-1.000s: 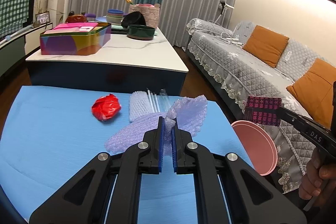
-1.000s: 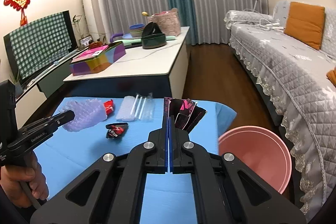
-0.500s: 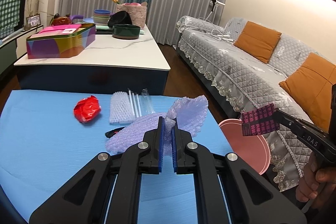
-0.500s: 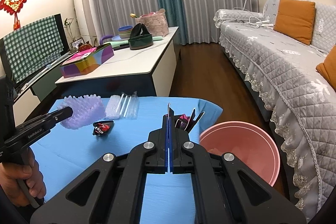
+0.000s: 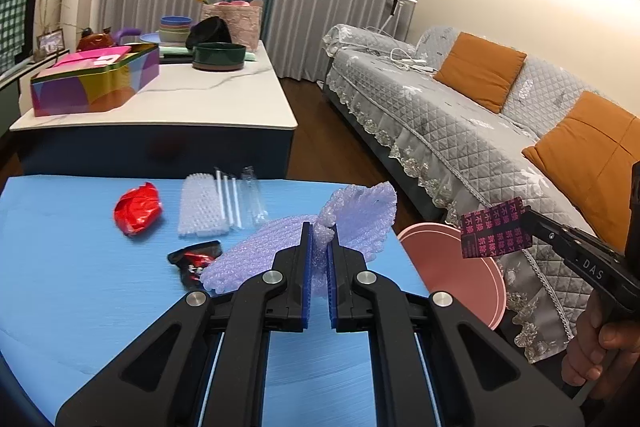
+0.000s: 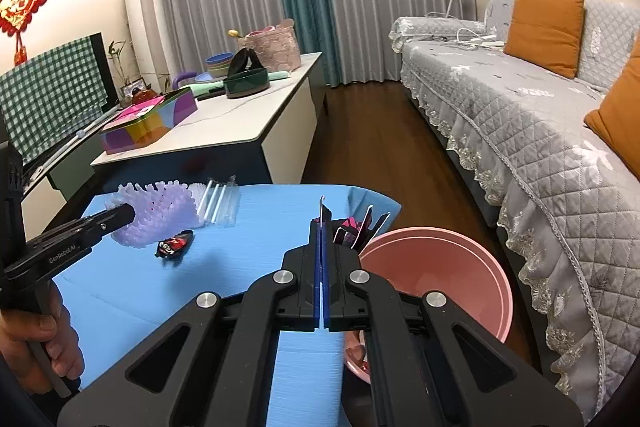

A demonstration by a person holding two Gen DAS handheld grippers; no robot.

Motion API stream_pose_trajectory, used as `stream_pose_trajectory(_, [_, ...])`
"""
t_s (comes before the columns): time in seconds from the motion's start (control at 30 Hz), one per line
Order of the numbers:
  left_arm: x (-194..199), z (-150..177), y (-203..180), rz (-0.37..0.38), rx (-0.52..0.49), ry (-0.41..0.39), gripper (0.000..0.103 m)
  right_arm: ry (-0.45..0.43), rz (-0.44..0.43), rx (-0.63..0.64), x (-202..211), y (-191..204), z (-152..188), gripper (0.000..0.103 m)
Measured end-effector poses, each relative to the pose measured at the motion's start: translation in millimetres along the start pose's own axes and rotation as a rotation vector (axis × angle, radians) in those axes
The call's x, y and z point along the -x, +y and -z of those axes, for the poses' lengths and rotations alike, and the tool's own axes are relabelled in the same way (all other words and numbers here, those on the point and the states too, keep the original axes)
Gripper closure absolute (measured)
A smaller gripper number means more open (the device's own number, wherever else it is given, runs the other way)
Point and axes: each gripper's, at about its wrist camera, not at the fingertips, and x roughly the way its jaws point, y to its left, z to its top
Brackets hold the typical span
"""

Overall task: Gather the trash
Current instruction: 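Carry the foam net and maroon packet in both tools over the pink bin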

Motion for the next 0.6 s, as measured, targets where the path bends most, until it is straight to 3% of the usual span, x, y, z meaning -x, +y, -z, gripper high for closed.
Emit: stream_pose_trajectory(0.6, [-25.0, -8.6, -64.6, 0.124, -0.076, 0.031, 0.097, 0.015, 0.084, -0.053, 0.1, -57.6, 9.3, 0.102])
